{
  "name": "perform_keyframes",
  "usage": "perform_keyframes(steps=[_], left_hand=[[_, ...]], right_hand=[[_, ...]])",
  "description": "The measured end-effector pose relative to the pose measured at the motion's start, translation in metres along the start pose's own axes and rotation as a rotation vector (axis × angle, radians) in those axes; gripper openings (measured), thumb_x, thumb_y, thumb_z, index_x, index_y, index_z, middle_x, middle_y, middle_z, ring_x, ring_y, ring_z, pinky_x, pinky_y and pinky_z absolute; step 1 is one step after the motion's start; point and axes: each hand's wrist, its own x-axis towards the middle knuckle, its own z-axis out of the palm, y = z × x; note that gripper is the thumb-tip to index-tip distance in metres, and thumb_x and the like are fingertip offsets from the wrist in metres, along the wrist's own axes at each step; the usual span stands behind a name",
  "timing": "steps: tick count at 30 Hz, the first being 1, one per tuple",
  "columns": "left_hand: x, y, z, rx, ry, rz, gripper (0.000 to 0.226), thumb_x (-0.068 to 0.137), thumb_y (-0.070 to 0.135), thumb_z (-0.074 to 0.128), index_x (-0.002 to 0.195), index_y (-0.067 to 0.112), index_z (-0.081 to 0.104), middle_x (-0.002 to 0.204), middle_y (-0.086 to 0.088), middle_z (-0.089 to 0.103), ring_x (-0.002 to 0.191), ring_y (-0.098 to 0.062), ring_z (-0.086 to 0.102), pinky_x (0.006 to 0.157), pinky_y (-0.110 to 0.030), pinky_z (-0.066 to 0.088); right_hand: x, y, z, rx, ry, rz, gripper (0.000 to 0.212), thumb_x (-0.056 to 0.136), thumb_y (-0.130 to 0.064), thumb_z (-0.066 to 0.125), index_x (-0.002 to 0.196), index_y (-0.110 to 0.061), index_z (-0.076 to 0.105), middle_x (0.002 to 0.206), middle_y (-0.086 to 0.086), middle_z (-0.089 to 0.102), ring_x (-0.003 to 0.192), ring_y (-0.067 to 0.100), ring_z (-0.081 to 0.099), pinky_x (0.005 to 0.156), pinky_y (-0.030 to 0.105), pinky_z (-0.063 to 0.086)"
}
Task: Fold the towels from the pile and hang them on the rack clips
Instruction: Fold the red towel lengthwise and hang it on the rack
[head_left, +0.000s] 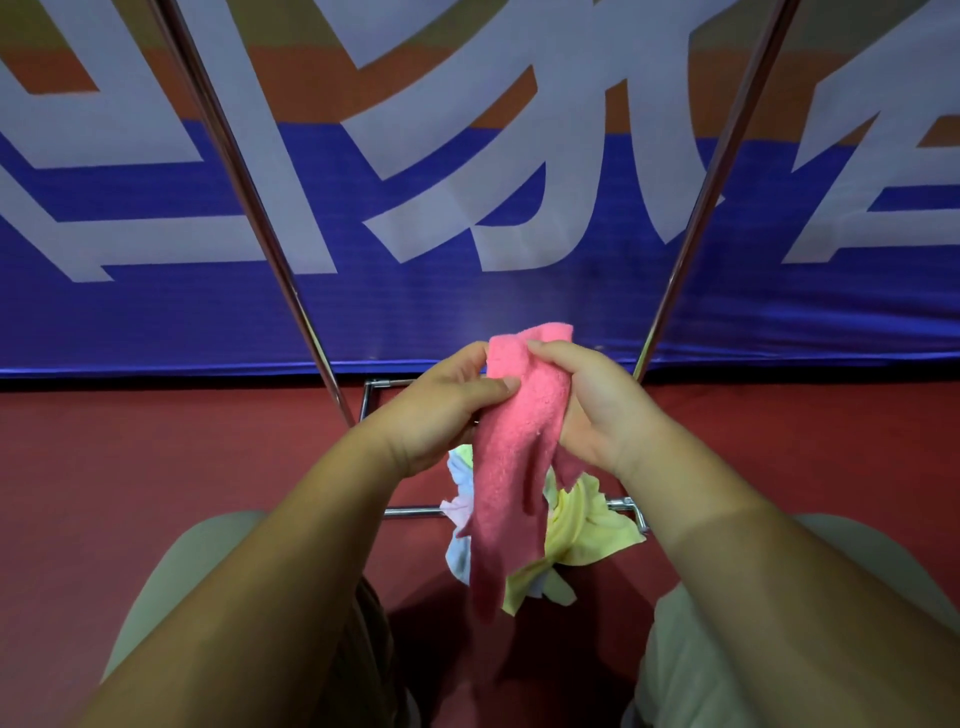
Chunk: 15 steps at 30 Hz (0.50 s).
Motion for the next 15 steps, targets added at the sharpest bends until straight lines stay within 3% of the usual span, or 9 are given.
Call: perform_keyframes(steps=[3,7,10,13,15], left_hand=[[-0.0007,-0.0002,0.0003,0.033,-0.005,0.025,0.041,0.108,0.009,0.06,0.145,0.026,0.058,0.129,-0.005,0.075,0.109,-0.023,0.074,0.079,-0.036,0.061],[-0.0013,0.0009,0.001,0.09,0.015,0.053,0.05,0.106,0.002,0.061,0.147,0.029,0.057,0.13,-0.002,0.076,0.111,-0.023,0.076,0.077,-0.037,0.063],[-0.0016,0.0003,0.0003,0.155,0.045,0.089,0.051,0.103,0.0,0.064,0.146,0.028,0.058,0.129,0.0,0.076,0.112,-0.021,0.075,0.073,-0.032,0.062],[-0.0019,0.0017,-0.0041,0.181,0.096,0.132,0.055,0.099,-0.001,0.069,0.146,0.027,0.06,0.131,0.004,0.075,0.12,-0.019,0.073,0.094,-0.04,0.063],[-0.004,0.0037,-0.0047,0.22,0.114,0.143,0.058,0.097,0.001,0.073,0.146,0.03,0.061,0.129,0.006,0.076,0.119,-0.016,0.074,0.095,-0.04,0.062]], right_hand=[[-0.0007,-0.0019,-0.0012,0.01,-0.015,0.019,0.029,0.109,-0.02,0.055,0.126,-0.002,0.072,0.115,0.025,0.079,0.099,0.037,0.079,0.085,0.048,0.065],[-0.0002,-0.0028,-0.0025,0.01,-0.043,0.045,0.044,0.112,-0.023,0.047,0.138,0.006,0.066,0.127,0.029,0.075,0.113,0.04,0.075,0.098,0.054,0.06],[-0.0005,-0.0005,-0.0022,-0.014,-0.061,0.075,0.041,0.113,-0.018,0.045,0.138,0.008,0.065,0.127,0.03,0.075,0.114,0.041,0.075,0.1,0.056,0.059],[-0.0002,0.002,-0.0034,-0.037,-0.065,0.076,0.033,0.111,-0.01,0.049,0.134,0.006,0.068,0.132,0.032,0.073,0.12,0.044,0.073,0.105,0.058,0.058],[0.0017,0.0034,-0.0045,-0.057,-0.061,0.066,0.033,0.11,-0.006,0.05,0.136,0.006,0.067,0.134,0.032,0.072,0.126,0.047,0.071,0.11,0.061,0.055]])
